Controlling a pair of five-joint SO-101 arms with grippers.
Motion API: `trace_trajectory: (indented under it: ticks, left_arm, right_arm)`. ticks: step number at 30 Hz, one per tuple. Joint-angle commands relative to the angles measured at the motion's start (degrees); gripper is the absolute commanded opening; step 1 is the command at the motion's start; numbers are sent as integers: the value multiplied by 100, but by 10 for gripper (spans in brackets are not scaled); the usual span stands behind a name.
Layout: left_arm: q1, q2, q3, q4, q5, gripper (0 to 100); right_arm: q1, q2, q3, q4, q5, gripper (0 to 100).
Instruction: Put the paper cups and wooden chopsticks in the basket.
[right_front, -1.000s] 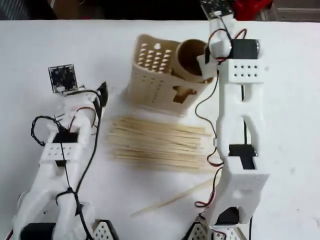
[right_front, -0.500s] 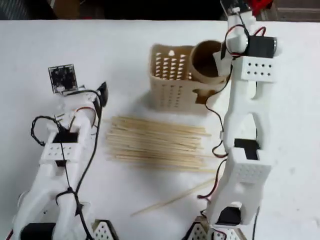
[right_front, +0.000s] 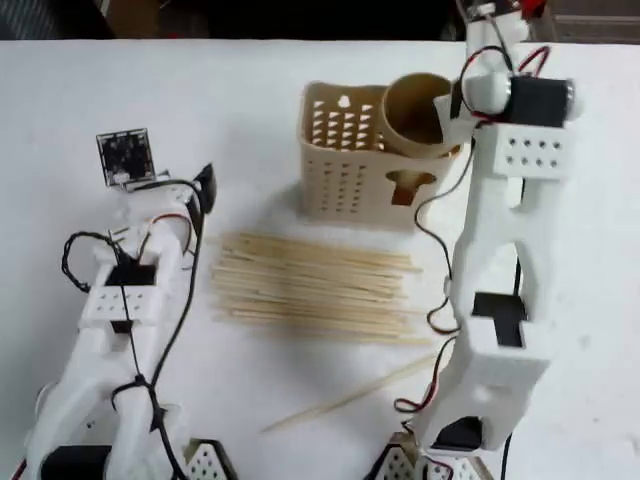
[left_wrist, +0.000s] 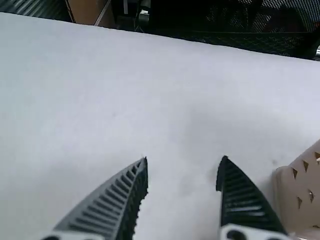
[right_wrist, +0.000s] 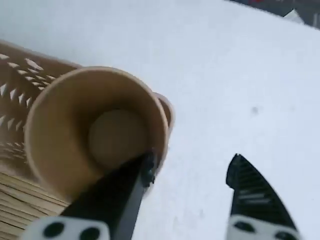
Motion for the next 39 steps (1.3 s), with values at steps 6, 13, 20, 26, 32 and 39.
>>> trace_trajectory:
  ticks: [6, 13, 20, 26, 32, 39]
  left_arm:
    - [92, -215, -18, -132, 62, 234]
    - [57, -215, -18, -132, 62, 234]
    - [57, -215, -18, -132, 62, 234]
    - [48, -215, -18, -132, 62, 234]
    - [48, -215, -18, -132, 62, 234]
    - [48, -215, -18, -132, 62, 234]
  right_arm:
    - [-136, -2114, 1371, 31, 325, 220]
    - [-1859, -4532, 5433, -4, 1916, 214]
    - [-2905, -6325, 9881, -1007, 3103, 214]
    - [-3292, -7160, 12026, -1771, 4176, 212]
    - [-3301, -7196, 12668, -2026, 5108, 212]
    - [-3503, -7196, 13785, -3064, 5442, 212]
